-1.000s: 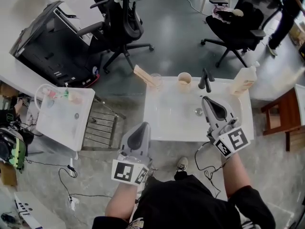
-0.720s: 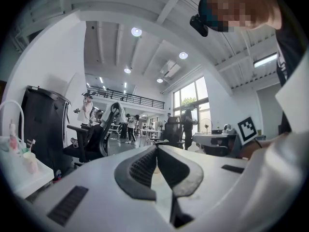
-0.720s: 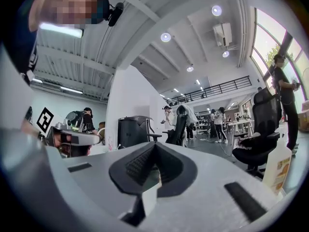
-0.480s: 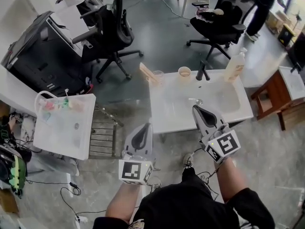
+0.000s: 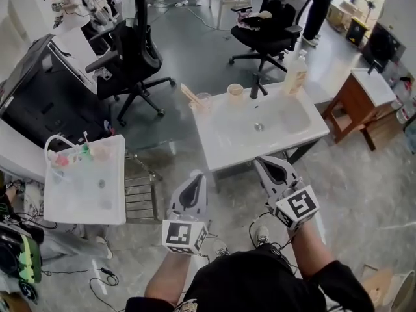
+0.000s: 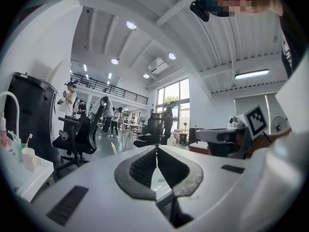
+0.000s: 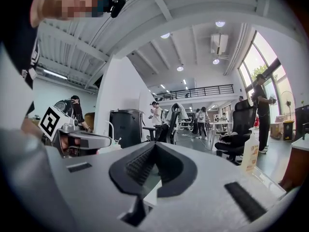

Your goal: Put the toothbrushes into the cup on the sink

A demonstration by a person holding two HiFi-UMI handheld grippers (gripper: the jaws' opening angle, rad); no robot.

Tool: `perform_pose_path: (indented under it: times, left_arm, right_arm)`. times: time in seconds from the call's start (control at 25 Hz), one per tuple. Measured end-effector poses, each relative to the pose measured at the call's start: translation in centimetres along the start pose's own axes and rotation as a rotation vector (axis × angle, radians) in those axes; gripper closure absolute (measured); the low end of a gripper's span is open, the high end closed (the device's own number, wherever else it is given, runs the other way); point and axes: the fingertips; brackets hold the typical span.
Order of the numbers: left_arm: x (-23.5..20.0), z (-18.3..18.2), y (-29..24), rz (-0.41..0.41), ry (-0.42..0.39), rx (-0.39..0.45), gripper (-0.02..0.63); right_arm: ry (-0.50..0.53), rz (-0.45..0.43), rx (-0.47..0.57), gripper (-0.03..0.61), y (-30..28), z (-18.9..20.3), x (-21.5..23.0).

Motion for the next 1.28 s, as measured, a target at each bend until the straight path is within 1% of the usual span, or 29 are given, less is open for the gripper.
perform_pose_path:
  times: [0.12,0.2,0.32,0.52,0.8,1.0,1.28]
  left_arm:
    - [2.1,-1.0,0.7,0.002,-0.006,-0.005,0.604]
    - [3.2,-1.0,1.0,0.001,-0.009,0.001,0.604]
    - [4.9,-0.4,1.3,-0.010,-0.016,0.011,0.604]
    - [7.9,-0.2,1.9,-0.061,-0.023,-0.006,0.604]
    - [12.1,-0.1,2.6,-0.103,-0.012,-0.025,0.604]
    - [13.4,-0.8,3.2,-0.115,-0.016,-0.014,0.604]
    - [14.5,-1.2,3.4,-0.112,-0.014,-0.006,0.604]
  right_arm:
    - [-0.006,0.005,-0.007,0.572,2.0,0.3,-0.2]
    - [-0.008,0.000,-0.016,0.572,3.1,0.4,-0.3]
    - [-0.015,-0.031,-0.025,0.572,4.6,1.2,0.0]
    - [-0.029,-0.087,-0.022,0.572,7.1,2.0,0.8]
    - [-0.042,-0.151,-0.006,0.572,10.1,1.8,1.7]
    - [-0.040,-0.167,0.007,0.572,11.4,0.9,1.5]
    - [-0.053,-0.160,0.019,0.572,12.5,0.5,1.9]
Point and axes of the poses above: the fingertips, and each gripper's own axes: y backward along the fingers, x to its right, z out of its underside, and after that the axes turned 4 degrees about -y, right-handed
